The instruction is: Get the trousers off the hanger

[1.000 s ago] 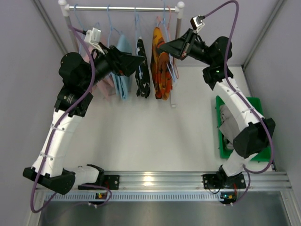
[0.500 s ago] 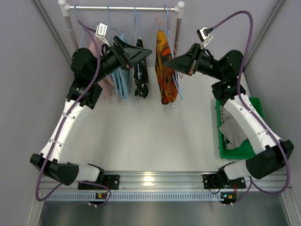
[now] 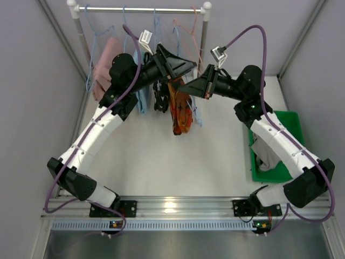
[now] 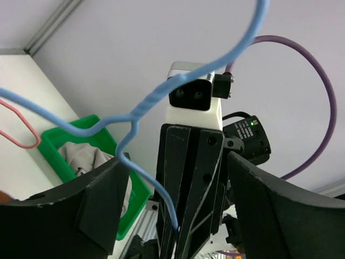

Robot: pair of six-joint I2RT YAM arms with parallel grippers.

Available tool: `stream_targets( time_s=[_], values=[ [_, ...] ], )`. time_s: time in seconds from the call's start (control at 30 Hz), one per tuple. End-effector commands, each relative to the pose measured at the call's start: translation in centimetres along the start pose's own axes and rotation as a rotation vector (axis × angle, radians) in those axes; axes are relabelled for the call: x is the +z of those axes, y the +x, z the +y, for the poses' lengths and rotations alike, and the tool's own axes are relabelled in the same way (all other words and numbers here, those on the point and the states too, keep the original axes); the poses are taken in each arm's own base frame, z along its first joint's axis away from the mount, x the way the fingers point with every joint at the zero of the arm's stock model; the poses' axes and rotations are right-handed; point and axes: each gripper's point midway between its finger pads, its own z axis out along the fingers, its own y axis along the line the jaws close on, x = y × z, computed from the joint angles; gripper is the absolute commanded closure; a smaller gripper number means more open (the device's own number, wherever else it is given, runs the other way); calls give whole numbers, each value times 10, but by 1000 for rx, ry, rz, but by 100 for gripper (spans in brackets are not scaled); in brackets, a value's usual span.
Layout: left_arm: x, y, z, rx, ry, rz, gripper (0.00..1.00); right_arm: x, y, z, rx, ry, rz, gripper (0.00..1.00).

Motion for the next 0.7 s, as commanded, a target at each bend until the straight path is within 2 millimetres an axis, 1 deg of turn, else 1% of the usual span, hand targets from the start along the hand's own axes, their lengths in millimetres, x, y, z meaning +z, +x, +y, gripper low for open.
stream_targets(
  time_s=[0.0,0.1,0.13,0.2,0.23,0.3,0.33,0.37,0.43,0.47,0.5,0.53,0.57,0.6,0.63,0.67],
  values=[
    [7,-12,-27,-17,61,-50,24,-8,-21,78,-324,-170,-124,100],
    [10,-11,-26,-47,61,-49,32,-5,-19,70,-322,-138,-132,100],
    [10,-12,-27,-51,63,-50,39,-5,-20,67,-323,-123,-142,100],
    [10,-16,-34,-53,76,-58,46,-5,-18,59,-326,-91,-145,100],
    [9,-17,-36,-54,80,-60,52,-5,-19,55,-330,-72,-158,100],
    [8,-17,-40,-56,86,-60,58,-6,-17,45,-328,-36,-161,100],
    [7,-17,-41,-55,88,-60,61,-6,-17,43,-329,-29,-165,100],
    [7,-17,-41,-53,87,-61,66,-5,-16,40,-331,-24,-164,100],
    [6,-16,-42,-50,89,-57,74,-4,-13,36,-346,-12,-157,100],
    [6,-16,-41,-50,89,-57,83,-4,-12,33,-350,-8,-151,100],
    [6,-16,-43,-46,92,-57,89,-3,-10,32,-367,-6,-143,97],
    [5,-17,-43,-44,94,-60,94,-4,-7,28,-372,4,-133,89],
    [4,-17,-46,-39,102,-59,100,-6,-5,27,-405,9,-127,68],
    [3,-18,-48,-37,107,-60,100,-8,-3,24,-416,21,-121,59],
    [3,-18,-51,-33,116,-58,100,-10,0,17,-413,47,-107,51],
    [2,-18,-55,-26,128,-58,100,-16,3,19,-430,62,-110,43]
  ],
)
